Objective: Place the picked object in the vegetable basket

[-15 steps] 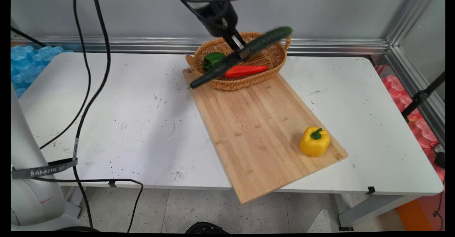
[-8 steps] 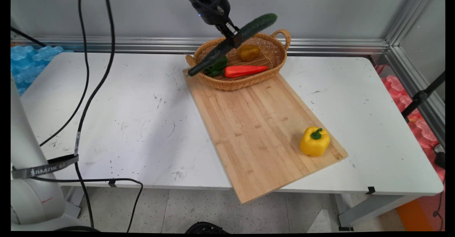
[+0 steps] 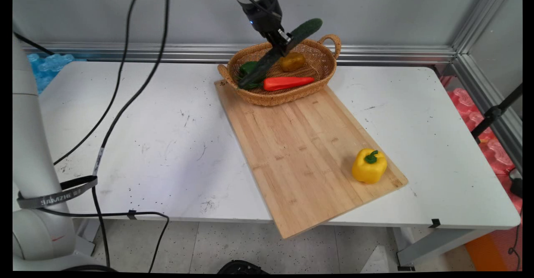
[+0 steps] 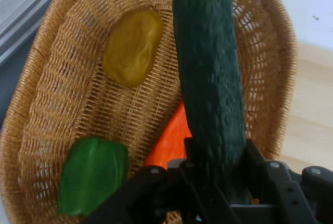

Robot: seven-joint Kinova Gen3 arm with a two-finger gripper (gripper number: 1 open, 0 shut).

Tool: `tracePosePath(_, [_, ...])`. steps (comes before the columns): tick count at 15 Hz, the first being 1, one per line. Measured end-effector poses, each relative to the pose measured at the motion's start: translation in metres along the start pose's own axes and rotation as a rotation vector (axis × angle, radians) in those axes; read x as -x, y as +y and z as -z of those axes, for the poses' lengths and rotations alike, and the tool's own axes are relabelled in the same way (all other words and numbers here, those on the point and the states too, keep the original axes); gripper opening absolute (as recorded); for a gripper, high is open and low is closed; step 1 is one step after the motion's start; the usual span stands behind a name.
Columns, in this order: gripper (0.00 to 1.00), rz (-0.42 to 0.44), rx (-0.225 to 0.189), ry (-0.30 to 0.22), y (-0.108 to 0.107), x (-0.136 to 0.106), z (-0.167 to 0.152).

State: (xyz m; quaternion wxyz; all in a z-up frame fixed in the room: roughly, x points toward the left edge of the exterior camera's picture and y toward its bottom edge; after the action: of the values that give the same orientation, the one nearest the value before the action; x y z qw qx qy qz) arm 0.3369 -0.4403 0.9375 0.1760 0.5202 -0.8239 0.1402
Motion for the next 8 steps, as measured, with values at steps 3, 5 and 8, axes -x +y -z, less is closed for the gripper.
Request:
tracePosePath(3, [0.00, 0.013, -0.006, -0.029, 0.003, -0.011, -0.027])
tracePosePath(5, [0.00, 0.021, -0.005, -0.049, 0.006, -0.015, -0.041])
tracePosePath(8, [0.00, 0.033, -0.003, -0.075, 0.010, -0.019, -0.058])
